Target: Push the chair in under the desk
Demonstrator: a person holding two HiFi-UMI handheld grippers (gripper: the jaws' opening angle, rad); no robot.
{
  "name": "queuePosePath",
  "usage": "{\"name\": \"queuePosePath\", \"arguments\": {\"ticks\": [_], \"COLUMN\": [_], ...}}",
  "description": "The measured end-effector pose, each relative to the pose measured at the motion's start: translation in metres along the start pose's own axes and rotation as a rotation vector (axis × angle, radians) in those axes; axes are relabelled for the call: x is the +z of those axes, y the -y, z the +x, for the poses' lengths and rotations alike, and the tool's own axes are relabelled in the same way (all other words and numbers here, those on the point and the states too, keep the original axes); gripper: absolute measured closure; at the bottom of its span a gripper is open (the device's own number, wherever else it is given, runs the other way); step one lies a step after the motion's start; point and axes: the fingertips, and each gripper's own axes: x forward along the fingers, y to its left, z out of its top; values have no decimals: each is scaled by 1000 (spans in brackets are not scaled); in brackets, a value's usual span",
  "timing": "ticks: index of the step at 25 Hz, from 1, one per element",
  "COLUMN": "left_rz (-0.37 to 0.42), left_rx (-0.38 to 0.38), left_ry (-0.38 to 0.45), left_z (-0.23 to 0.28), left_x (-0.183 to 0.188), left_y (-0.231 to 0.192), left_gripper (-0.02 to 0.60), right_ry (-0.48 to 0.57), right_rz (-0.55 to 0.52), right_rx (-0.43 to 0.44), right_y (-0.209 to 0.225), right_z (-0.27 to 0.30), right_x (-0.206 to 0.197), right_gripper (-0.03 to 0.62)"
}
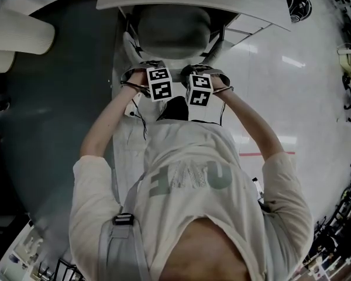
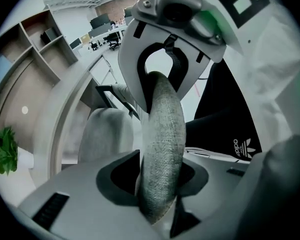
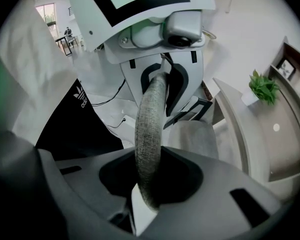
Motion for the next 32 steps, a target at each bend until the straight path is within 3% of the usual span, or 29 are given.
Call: {"name": "queuePosePath", "arguments": {"ticks": [16,32], "left_rz": [6,6], "left_rx": [12,-20], "left_ry": [6,74], "left_z": [7,14], "left_x": [-5,28], "left_y": [-85,-101], "left_gripper": [422,419], "right_ry": [4,-47], "right_rz": [23,4], "right_rx": [19,26], "right_y": [80,102], "right_z": [14,6], "right_x": [-2,-35], "right_gripper": [508,503]}}
